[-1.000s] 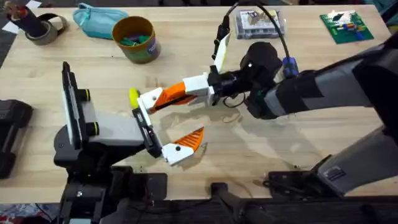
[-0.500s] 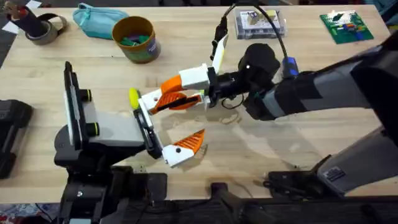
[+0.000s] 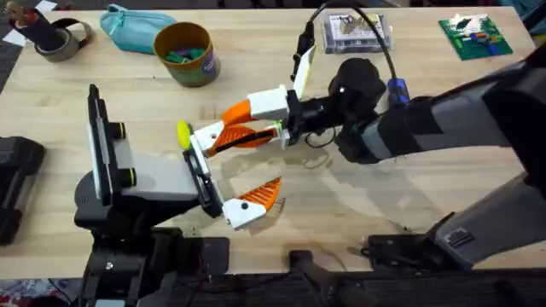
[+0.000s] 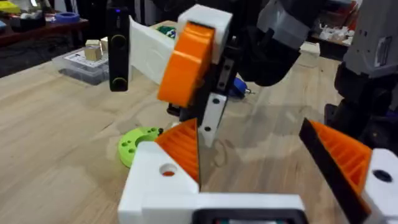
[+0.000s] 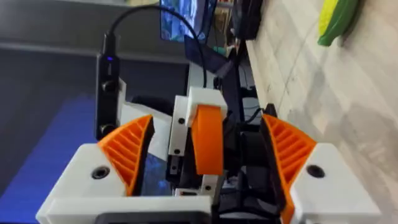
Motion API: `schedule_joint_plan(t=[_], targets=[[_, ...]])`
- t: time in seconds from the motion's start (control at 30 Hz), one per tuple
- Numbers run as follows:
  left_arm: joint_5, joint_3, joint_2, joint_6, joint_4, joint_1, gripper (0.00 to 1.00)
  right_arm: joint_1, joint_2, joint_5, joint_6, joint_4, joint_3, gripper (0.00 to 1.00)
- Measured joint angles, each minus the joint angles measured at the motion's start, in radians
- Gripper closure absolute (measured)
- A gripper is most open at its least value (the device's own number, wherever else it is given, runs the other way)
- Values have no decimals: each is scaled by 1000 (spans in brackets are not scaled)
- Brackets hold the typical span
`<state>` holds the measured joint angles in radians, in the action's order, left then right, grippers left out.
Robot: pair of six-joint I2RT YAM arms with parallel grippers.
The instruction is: Pick up the gripper from the table and insert it into the empty holder that is missing its gripper. Then pick up a screw, insert it into the mounting hole, and use the screwdriver to tighten it. Finally, clean up the table by picking up the vegetable and placing it into the bucket.
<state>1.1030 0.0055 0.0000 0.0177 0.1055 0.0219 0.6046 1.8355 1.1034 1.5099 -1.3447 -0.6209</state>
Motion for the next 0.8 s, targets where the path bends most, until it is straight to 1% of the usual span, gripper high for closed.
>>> schedule_joint_plan(t=[0.13,0.37,0.47,0.5,0.57,0.73,0.8], targets=[[0,0,0,0,0,0,14,-54,0,0,-20,0,0,7],[0,0,0,0,0,0,14,-196,0,-15,-120,9,-6,7],[0,0,0,0,0,0,15,-237,2,-46,-192,30,-40,7],[0,0,0,0,0,0,15,-245,2,-57,-224,60,-63,7],[1,0,0,0,0,0,14,-253,3,-84,-301,193,-130,6],[2,0,0,0,0,0,14,-258,5,-174,-548,665,-294,6],[3,0,0,0,0,0,14,-259,5,-206,-651,811,-350,6]])
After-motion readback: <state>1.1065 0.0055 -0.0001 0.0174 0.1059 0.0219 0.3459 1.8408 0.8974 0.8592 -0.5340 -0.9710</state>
